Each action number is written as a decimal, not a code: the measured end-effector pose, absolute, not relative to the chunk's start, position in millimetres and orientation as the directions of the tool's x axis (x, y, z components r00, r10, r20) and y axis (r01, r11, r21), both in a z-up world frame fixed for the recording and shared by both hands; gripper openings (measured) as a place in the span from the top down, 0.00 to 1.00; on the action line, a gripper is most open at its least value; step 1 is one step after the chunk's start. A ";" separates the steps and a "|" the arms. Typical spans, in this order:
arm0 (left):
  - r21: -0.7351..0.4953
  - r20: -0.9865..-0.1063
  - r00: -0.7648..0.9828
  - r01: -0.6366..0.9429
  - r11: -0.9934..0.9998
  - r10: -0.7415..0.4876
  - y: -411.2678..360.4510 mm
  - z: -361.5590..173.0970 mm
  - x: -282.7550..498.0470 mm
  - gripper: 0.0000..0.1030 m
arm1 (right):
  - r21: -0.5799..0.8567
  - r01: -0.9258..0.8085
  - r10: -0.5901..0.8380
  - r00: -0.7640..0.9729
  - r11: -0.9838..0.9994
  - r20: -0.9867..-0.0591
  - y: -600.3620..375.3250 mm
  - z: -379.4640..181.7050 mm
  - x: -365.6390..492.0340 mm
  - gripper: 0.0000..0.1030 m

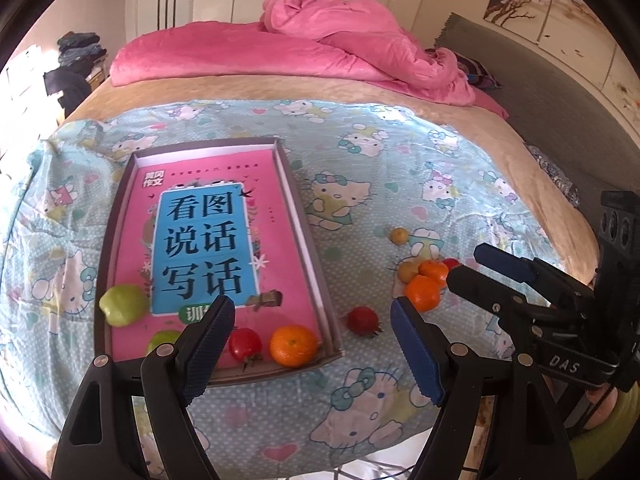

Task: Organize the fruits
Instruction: 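Move both open tools back toward the fruit cluster on the bedspread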

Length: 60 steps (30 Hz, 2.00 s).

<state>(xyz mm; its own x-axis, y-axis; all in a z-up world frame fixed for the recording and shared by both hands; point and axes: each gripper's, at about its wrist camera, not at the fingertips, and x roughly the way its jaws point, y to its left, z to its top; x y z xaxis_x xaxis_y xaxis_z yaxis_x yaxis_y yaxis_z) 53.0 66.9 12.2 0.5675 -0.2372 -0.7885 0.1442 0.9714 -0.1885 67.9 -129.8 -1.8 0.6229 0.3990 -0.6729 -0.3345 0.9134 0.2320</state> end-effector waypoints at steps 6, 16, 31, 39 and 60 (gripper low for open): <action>-0.181 -0.793 0.561 0.160 0.970 -0.240 56.0 12.6 53.3 0.21 | 0.225 -0.305 0.375 0.651 0.925 -0.660 -146.0 1.4 67.4 0.36; -0.168 -0.795 0.550 0.204 0.964 -0.255 33.4 15.1 52.4 0.21 | 0.216 -0.241 0.324 0.707 0.946 -0.628 -175.6 11.0 71.3 0.36; -0.162 -0.805 0.515 0.288 0.944 -0.295 -7.7 11.4 60.3 0.21 | 0.218 -0.150 0.257 0.727 0.964 -0.636 -216.3 6.0 79.3 0.36; -0.158 -0.825 0.476 0.321 0.934 -0.304 -28.2 -3.3 66.8 0.21 | 0.204 -0.095 0.211 0.701 0.974 -0.682 -239.3 -11.1 90.1 0.36; -0.210 -0.871 0.369 0.320 0.924 -0.325 -51.9 -41.7 87.0 0.21 | 0.085 -0.140 0.149 0.550 0.986 -0.822 -229.0 -69.8 105.4 0.36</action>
<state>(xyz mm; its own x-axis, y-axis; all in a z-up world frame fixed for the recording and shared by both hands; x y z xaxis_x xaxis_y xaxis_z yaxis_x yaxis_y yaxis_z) 87.0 -51.9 -41.7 0.3685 -0.3252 -0.8709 0.3198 0.9240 -0.2097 105.4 -229.0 -69.8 0.5499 0.1491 -0.8218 -0.1405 0.9864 0.0849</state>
